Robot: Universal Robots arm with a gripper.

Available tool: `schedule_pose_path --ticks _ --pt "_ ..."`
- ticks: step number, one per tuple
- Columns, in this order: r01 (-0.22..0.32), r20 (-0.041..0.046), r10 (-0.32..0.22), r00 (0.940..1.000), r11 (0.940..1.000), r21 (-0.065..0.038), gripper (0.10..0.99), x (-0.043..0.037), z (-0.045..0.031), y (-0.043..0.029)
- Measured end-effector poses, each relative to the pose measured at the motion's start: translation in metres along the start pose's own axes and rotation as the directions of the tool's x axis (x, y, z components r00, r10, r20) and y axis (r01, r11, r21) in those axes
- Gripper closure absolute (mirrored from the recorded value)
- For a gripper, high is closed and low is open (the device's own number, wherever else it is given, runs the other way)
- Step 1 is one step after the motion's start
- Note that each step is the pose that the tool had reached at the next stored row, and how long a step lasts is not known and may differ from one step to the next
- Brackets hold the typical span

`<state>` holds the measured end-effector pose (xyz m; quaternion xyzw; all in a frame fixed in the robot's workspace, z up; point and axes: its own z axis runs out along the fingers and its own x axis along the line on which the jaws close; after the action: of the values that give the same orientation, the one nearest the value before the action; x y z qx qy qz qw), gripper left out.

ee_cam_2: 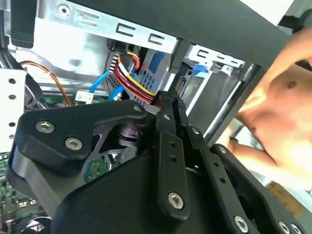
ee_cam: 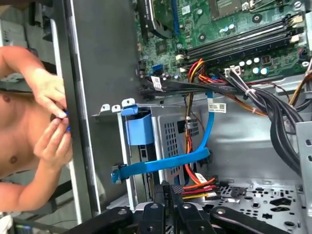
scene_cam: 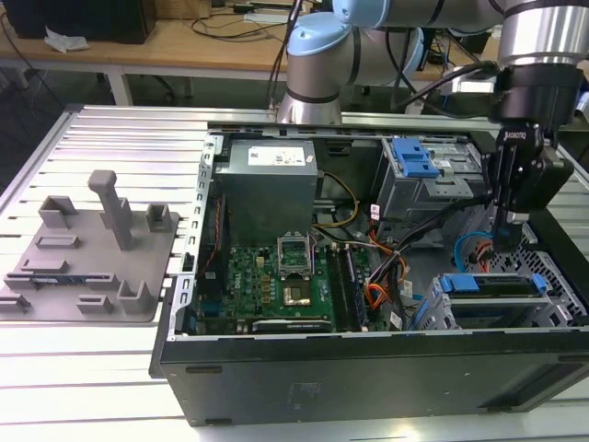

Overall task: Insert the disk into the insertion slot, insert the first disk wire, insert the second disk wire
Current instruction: 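Insert the first disk wire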

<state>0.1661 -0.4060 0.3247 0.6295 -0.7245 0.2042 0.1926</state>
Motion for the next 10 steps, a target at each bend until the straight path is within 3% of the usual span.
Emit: schedule_pose_path --ticks 2,3,4,5,7,10 --pt "0.002 0.0607 -0.001 0.9982 1.0 -0.008 0.922 0.003 0.0017 -0.0004" --pt "0.002 0.0841 -0.001 0.9965 0.9999 -0.011 0.922 0.0043 0.0023 -0.0006" --pt "0.003 0.0987 -0.002 0.9951 0.9999 -0.013 0.922 0.0054 0.0025 -0.0008" --pt "0.004 0.1192 -0.002 0.9929 0.9999 -0.016 0.922 0.0073 0.0026 -0.0011" --pt "0.005 0.1481 -0.002 0.989 0.9998 -0.02 0.922 0.0115 0.002 -0.0016" --pt "0.006 0.1807 -0.002 0.9835 0.9997 -0.024 0.922 0.0176 0.0014 -0.0024"
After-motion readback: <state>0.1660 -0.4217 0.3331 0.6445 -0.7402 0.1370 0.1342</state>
